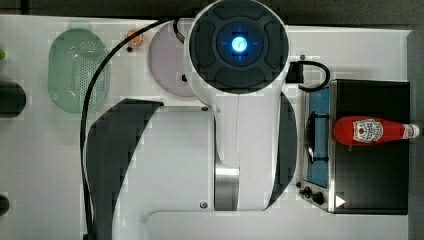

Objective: Pick Ketchup from oven and place it on table.

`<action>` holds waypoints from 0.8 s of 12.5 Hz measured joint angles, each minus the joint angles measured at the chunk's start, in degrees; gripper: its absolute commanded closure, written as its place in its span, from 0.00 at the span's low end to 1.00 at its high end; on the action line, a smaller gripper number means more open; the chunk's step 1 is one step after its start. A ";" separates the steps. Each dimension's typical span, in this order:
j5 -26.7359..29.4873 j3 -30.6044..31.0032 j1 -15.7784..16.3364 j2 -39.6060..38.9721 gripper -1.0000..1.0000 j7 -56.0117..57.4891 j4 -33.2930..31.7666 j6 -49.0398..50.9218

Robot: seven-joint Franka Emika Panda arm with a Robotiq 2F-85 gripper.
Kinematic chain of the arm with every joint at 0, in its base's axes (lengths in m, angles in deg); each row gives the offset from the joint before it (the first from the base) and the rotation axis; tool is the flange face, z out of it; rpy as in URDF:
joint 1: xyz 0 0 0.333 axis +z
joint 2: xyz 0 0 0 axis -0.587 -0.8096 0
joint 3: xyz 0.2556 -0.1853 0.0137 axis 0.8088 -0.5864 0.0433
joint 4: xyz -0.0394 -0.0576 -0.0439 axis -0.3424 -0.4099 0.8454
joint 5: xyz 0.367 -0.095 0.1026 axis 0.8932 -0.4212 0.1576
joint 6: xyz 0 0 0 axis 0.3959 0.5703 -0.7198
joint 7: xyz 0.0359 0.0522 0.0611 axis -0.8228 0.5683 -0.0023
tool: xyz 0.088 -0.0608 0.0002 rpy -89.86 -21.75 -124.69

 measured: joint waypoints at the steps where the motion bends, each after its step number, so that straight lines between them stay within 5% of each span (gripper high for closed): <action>1: -0.27 -0.21 -0.26 4.40 0.21 0.00 -5.09 5.85; 3: -0.28 -1.32 -0.67 13.70 0.00 0.00 -12.37 13.18; 6: -1.01 -1.67 -1.87 21.00 0.00 0.00 -11.13 10.68; 10: 0.34 -5.60 -2.81 20.13 0.00 0.00 -7.33 4.31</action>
